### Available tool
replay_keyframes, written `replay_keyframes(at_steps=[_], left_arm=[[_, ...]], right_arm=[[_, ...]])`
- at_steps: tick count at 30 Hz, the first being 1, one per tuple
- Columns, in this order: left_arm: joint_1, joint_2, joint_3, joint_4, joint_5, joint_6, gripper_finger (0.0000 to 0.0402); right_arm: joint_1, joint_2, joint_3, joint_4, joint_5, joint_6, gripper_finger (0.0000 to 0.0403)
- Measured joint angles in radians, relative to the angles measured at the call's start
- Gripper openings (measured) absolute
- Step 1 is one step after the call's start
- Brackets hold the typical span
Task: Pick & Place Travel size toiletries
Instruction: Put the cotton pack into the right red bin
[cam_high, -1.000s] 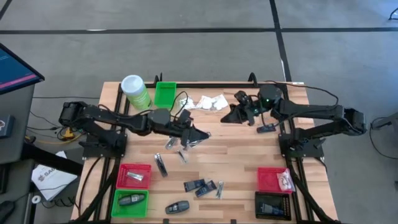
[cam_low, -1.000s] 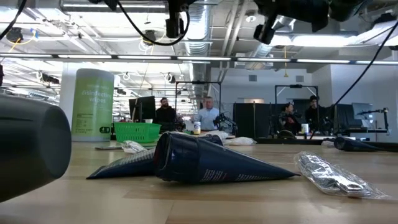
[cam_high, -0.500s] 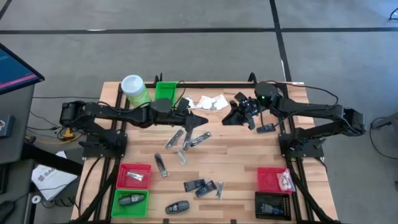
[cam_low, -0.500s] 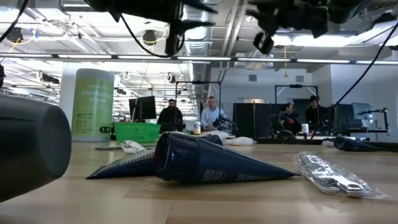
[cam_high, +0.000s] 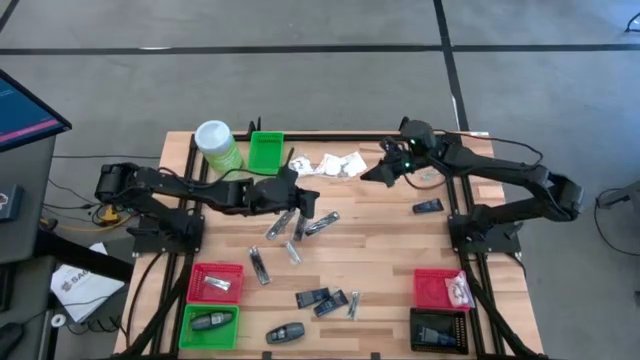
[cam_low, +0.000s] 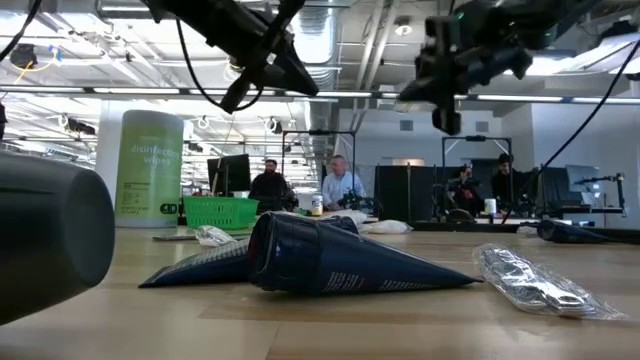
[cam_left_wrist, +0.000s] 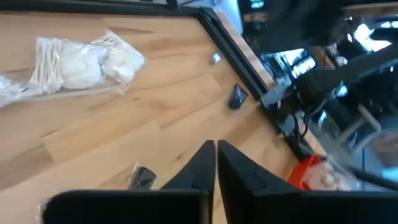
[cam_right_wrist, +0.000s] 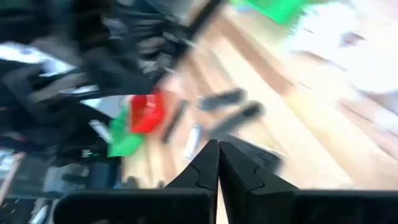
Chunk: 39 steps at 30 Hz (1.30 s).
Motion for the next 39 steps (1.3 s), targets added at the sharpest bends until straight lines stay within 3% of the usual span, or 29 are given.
replay_keyframes(at_steps=[6,13,22,26,30,39], left_arm=[[-0.047,0.000,0.000,0.000,-0.036,-0.003,0.0001],[-0.094,0.000,0.000,0.000,-0.057,-0.004,0.0001],[-0.168,0.000,0.000,0.000,-0.160,-0.026,0.0001],[-0.177,0.000,0.000,0.000,-0.166,-0.028,0.0001],[-0.183,0.000,0.000,0.000,-0.165,-0.029,0.0001],[-0.192,0.000,0.000,0.000,-0.164,-0.029,0.0001]], right_arm=[[-0.030,0.187,0.191,-0.193,0.008,-0.068,0.0002],[-0.095,0.421,0.444,-0.403,0.114,-0.133,0.0002],[-0.137,0.686,0.729,-0.687,0.134,-0.304,0.0001],[-0.136,0.769,0.839,-0.770,0.221,-0.344,0.0001],[-0.150,0.826,0.903,-0.842,0.283,-0.346,0.0000],[-0.168,0.919,0.907,-0.931,0.297,-0.350,0.0000]])
